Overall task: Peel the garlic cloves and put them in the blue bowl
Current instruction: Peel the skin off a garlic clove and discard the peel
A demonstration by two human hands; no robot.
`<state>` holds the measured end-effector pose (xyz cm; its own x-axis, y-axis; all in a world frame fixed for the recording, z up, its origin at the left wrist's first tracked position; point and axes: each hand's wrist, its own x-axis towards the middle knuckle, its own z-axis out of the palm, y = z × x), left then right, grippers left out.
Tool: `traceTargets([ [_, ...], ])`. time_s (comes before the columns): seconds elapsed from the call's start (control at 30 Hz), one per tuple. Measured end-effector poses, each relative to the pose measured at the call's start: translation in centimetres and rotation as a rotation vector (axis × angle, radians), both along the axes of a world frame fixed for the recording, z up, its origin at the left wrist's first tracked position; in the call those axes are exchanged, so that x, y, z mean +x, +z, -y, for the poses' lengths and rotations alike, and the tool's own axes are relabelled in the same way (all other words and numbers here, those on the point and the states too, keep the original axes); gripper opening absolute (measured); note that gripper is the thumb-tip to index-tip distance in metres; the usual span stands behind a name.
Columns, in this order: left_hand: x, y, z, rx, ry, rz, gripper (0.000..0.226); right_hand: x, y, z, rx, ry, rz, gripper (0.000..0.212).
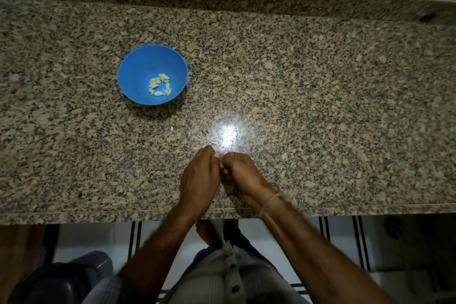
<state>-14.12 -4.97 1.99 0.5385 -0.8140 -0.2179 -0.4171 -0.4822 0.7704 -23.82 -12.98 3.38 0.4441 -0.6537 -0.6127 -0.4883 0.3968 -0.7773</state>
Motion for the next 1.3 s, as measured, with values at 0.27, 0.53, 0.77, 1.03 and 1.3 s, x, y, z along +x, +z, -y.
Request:
traceTargets([
  [0.27, 0.0, 0.0, 0.1, 0.044, -0.002, -0.059, 0.027, -0.3, -1.3, 0.2, -0.179, -0.007, 0.013, 0.041],
  [0.53, 0.5, 1.7, 1.2, 0.203, 0.081, -0.427, 0.036, -0.3, -1.3, -0.1, -0.62, 0.208, -0.049, 0.03],
  [0.77, 0.1, 0.7, -0.1, -0.091, 0.169, -0.056, 0.023, 0.3, 0.2, -0.2, 0.091, -0.101, 0.11, 0.037],
  [1.03, 0.7, 0.9, -0.3, -0.145, 0.299, -0.413, 0.009, -0.2, -0.1, -0.3, -0.061, -0.106, 0.158, 0.033],
  [1.3, 2.3, 2.2, -0.3, -0.171, 0.281, -0.691, 0.009, -0.6, 0.0, 0.0, 0.007, -0.182, 0.264, 0.027],
])
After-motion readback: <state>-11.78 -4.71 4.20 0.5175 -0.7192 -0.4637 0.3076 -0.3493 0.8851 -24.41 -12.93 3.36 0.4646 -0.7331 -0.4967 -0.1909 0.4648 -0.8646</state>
